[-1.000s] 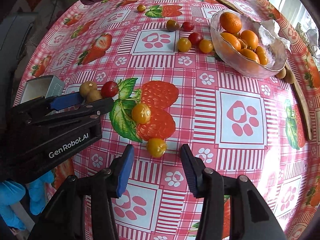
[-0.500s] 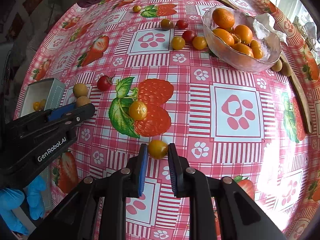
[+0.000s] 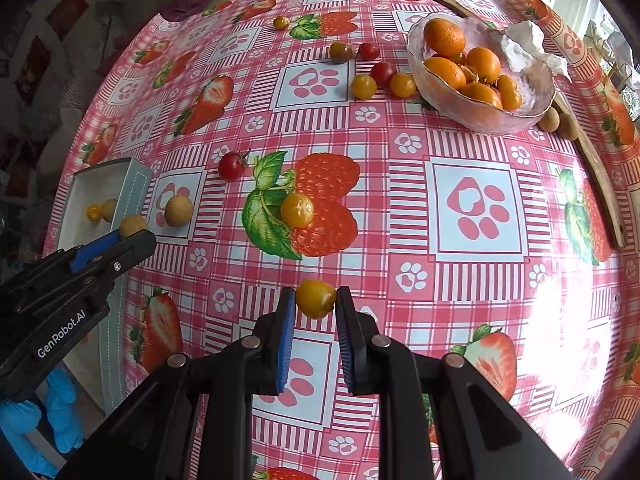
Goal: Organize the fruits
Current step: 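Carry both fruits into the white tray and open both tools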
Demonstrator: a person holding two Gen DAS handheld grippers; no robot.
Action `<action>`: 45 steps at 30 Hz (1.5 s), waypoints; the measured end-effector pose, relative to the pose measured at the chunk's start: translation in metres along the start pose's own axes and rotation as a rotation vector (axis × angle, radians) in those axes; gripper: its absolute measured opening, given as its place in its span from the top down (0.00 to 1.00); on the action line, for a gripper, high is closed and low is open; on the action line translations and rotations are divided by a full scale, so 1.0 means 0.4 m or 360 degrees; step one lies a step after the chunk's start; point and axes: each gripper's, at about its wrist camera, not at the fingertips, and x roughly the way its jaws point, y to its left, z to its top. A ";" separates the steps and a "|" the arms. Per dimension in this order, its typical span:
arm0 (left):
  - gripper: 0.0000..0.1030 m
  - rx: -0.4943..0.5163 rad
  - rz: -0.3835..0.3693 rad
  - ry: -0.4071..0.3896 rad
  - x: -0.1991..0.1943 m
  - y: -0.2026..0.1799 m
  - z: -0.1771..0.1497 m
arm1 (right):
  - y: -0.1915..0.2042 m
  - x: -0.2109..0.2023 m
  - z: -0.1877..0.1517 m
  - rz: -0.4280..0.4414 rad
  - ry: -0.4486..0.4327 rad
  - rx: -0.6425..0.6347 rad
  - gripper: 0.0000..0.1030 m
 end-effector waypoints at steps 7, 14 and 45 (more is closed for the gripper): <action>0.73 -0.0074 0.0038 -0.0033 -0.045 0.069 -0.032 | 0.056 -0.004 0.001 0.0012 0.0002 -0.0059 0.78; 0.73 -0.0178 0.0101 -0.0063 -0.091 0.174 -0.077 | 0.155 0.002 0.011 0.0057 0.0008 -0.0172 0.78; 0.73 -0.0387 0.0314 0.0015 -0.004 0.448 -0.161 | 0.640 0.229 0.152 0.0291 0.0261 -0.0522 0.78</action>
